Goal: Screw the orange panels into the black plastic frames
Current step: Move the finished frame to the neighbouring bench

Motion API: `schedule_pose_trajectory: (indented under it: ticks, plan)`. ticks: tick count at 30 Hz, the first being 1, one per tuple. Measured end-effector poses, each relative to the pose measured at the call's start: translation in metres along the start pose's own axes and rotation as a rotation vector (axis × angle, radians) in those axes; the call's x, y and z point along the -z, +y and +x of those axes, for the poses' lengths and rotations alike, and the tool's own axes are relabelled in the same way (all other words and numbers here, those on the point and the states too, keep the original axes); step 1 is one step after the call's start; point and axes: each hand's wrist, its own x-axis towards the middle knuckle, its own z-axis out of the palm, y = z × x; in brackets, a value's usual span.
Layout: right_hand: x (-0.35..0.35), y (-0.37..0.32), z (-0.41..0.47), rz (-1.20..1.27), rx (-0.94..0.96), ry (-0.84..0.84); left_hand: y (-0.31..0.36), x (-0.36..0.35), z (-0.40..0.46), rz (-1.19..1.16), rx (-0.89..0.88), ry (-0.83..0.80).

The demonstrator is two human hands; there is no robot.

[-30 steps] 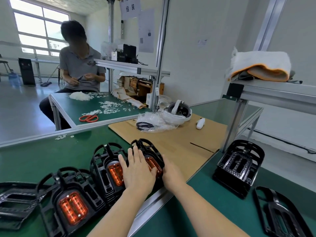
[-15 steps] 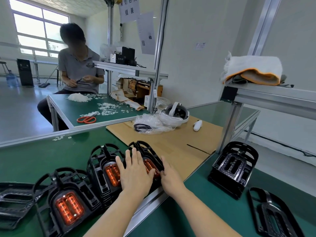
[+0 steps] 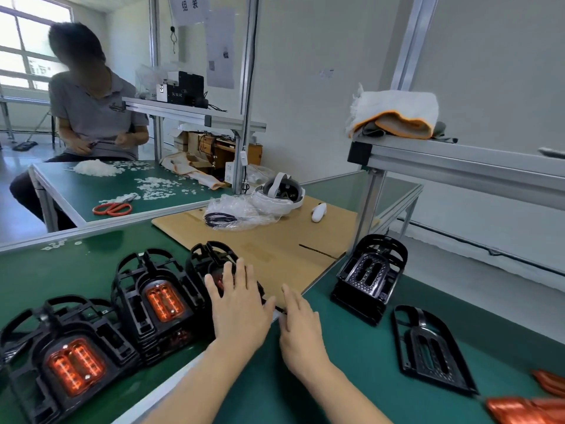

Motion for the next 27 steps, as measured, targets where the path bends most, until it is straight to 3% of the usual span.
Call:
schedule_pose_trajectory:
  ticks: [11,18,27]
  plan:
    - [0.042,0.050,-0.069,-0.211,-0.150,0.148,0.074,-0.009,-0.051,-0.132,-0.152,-0.132]
    - [0.080,0.098,-0.097,-0.335,-0.386,0.300,0.133,-0.012,-0.084,-0.299,-0.235,-0.260]
    - [0.105,0.146,-0.095,-0.364,-0.525,0.255,0.197,-0.017,-0.104,-0.474,-0.292,-0.340]
